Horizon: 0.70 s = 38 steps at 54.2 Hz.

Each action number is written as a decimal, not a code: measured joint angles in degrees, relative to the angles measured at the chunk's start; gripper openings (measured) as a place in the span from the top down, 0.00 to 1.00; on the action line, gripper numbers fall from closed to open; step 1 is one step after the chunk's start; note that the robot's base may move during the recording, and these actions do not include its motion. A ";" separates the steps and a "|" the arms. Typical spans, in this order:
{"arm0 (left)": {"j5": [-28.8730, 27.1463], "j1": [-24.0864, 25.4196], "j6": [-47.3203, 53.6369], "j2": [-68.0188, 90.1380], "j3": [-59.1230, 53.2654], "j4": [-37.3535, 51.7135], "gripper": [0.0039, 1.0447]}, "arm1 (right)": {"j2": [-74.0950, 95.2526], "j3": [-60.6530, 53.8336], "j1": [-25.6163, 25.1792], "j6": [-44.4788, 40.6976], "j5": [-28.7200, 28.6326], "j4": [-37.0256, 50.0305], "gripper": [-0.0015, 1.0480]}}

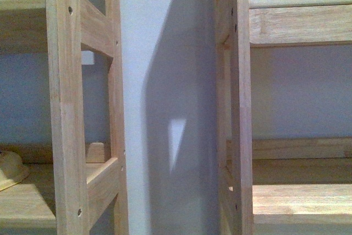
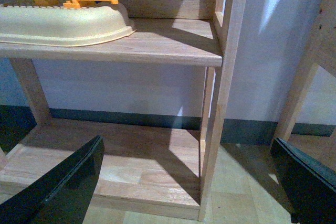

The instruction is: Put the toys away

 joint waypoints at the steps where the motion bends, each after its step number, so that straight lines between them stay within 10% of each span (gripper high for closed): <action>1: 0.00 0.00 0.00 0.00 0.00 0.00 0.06 | 0.00 0.00 0.00 0.00 0.00 0.00 0.52; 19: 0.00 0.00 0.00 0.00 0.00 0.00 0.06 | -0.02 0.00 0.00 0.02 0.00 0.02 0.05; 38: 0.00 0.00 0.00 0.00 0.00 0.00 0.06 | -0.02 0.00 0.00 0.00 0.00 0.00 0.06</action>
